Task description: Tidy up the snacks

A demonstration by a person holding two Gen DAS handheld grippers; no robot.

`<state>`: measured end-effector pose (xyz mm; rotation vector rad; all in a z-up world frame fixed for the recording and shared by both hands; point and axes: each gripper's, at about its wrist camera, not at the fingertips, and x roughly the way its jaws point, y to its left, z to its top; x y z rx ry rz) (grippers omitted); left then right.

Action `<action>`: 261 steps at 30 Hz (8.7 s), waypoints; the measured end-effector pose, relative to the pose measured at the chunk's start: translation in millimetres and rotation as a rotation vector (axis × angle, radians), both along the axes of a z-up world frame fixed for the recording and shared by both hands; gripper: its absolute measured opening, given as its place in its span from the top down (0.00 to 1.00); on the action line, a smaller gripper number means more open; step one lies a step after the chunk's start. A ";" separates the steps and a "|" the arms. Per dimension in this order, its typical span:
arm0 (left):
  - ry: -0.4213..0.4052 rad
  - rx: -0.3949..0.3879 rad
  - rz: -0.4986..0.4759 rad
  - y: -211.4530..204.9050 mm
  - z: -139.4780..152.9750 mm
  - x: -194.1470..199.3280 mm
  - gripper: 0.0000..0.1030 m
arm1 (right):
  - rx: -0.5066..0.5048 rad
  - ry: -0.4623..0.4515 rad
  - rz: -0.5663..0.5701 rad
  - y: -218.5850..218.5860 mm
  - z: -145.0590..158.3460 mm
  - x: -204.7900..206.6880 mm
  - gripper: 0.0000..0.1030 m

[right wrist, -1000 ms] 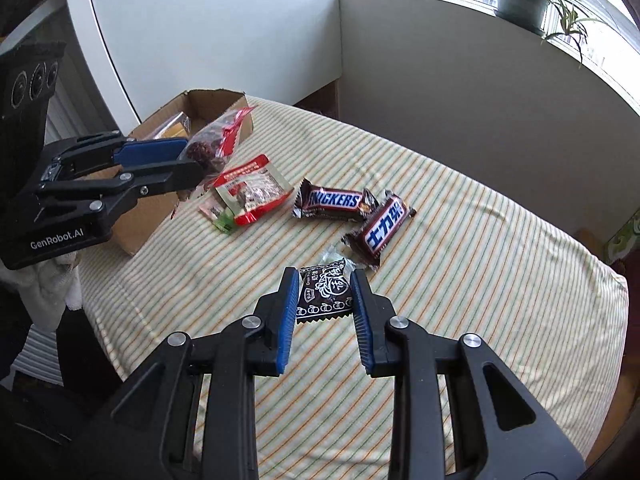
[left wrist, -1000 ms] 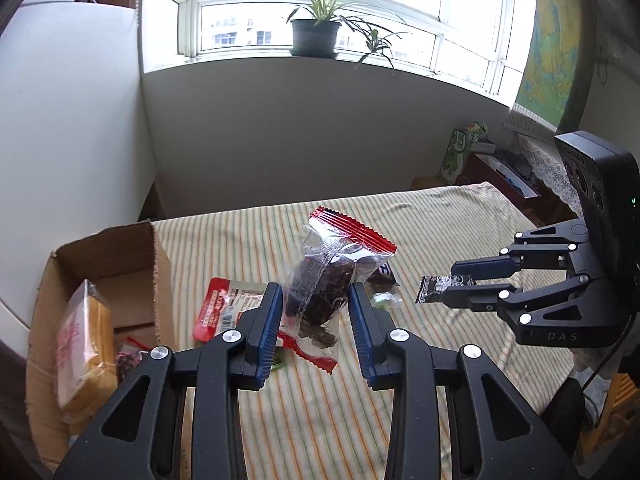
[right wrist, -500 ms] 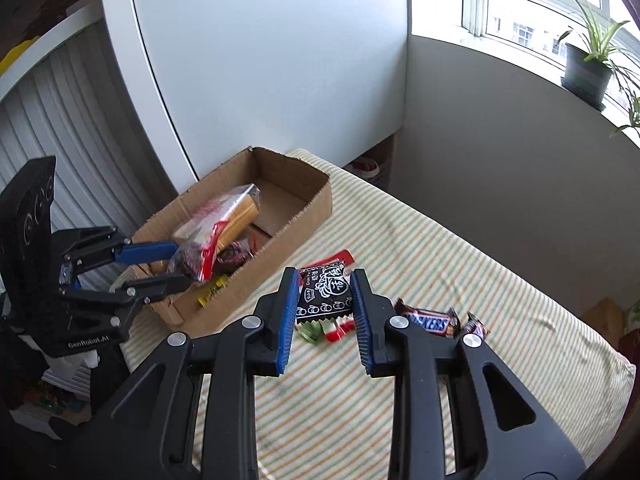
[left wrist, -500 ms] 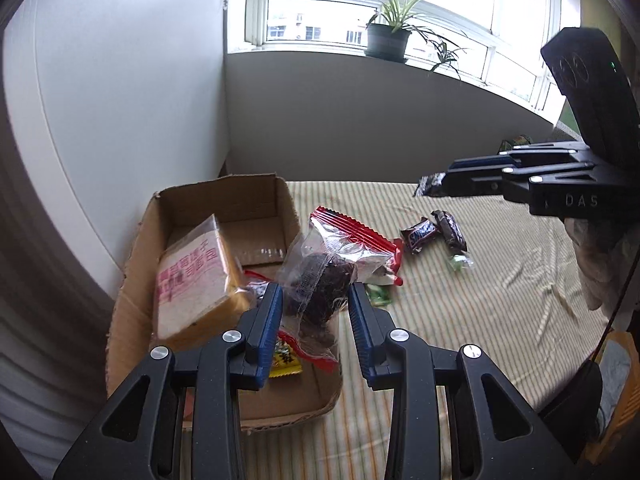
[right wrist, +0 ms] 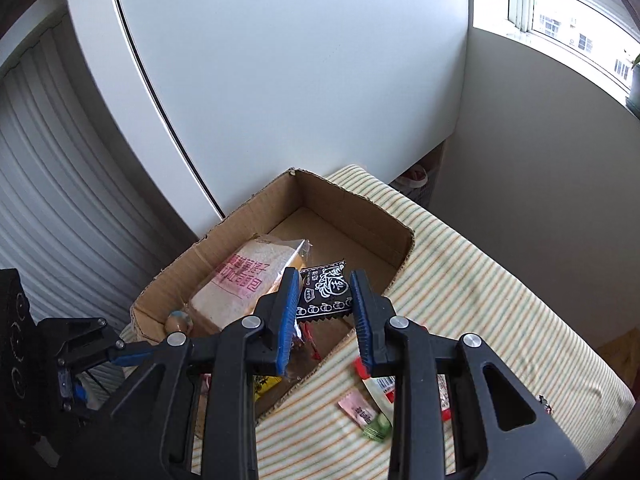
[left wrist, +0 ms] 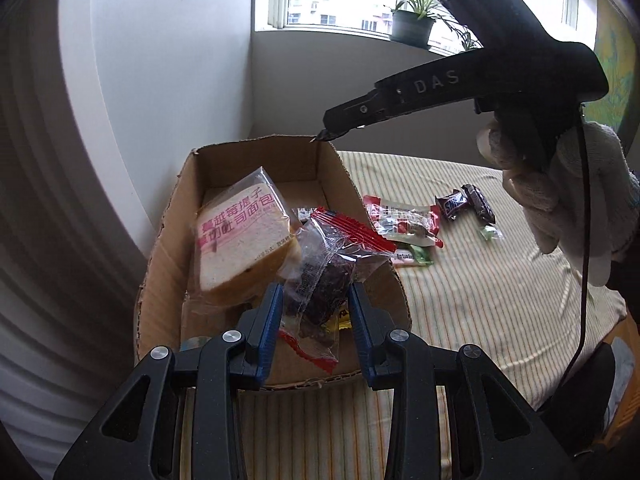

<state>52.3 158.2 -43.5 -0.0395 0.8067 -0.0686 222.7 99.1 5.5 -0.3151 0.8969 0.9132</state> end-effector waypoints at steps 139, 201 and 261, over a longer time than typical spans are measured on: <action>0.029 0.027 -0.126 -72.8 29.4 56.2 0.74 | 0.000 0.226 -0.236 -147.4 -16.4 5.6 0.68; 0.043 -0.050 -0.170 -96.4 15.8 30.5 0.61 | 0.002 0.217 -0.275 -186.4 -24.0 36.3 0.36; 0.047 -0.155 -0.109 -96.5 6.1 0.2 0.61 | -0.454 0.161 0.168 -107.4 -107.5 24.5 0.75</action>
